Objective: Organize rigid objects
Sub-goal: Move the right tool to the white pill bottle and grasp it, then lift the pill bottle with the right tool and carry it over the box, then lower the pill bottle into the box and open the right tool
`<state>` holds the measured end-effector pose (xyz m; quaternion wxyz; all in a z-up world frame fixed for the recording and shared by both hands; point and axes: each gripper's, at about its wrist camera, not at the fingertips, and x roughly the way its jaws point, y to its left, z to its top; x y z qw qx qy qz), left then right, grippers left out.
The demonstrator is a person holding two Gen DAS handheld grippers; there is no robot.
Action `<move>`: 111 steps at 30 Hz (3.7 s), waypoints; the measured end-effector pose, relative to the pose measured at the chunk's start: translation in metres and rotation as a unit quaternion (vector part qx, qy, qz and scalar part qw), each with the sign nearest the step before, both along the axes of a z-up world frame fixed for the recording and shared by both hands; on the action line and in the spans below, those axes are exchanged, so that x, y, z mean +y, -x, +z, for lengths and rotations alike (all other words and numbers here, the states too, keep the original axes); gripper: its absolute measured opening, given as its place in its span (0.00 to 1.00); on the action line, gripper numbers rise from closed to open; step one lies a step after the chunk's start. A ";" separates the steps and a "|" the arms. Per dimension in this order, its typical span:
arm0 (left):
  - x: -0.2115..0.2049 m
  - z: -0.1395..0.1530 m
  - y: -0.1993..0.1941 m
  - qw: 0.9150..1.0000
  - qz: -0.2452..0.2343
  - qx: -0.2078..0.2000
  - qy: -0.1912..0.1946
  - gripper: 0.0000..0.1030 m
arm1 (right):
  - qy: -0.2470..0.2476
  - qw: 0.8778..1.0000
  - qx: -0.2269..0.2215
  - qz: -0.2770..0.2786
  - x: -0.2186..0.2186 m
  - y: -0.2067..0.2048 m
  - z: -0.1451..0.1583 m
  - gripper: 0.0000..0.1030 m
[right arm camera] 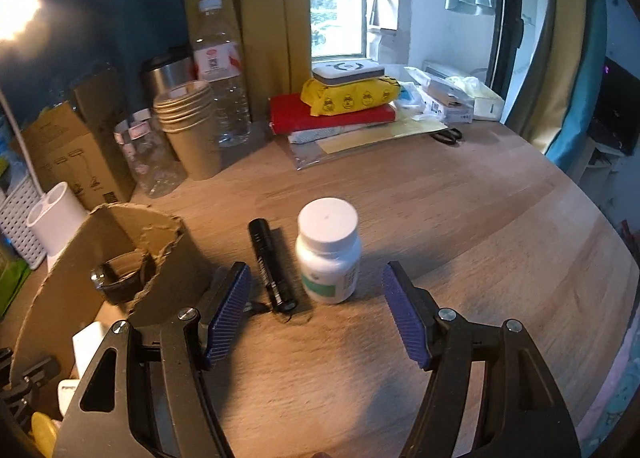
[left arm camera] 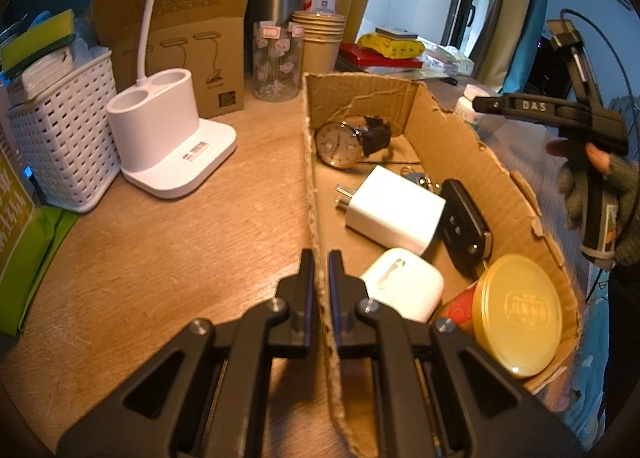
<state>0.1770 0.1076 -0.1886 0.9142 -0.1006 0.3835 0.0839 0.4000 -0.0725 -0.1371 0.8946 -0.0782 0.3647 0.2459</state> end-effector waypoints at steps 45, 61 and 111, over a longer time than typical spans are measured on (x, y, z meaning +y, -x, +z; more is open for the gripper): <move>0.006 0.002 0.002 1.000 -0.001 -0.004 0.008 0.07 | -0.026 0.999 -0.017 0.014 0.003 0.010 0.028 0.44; 0.006 0.002 0.003 1.000 -0.001 -0.004 0.008 0.07 | -0.048 0.995 -0.061 0.058 0.018 0.059 0.076 0.44; 0.007 0.003 0.002 1.000 -0.001 -0.008 0.016 0.08 | 0.037 0.989 -0.002 0.146 0.103 0.079 0.007 0.44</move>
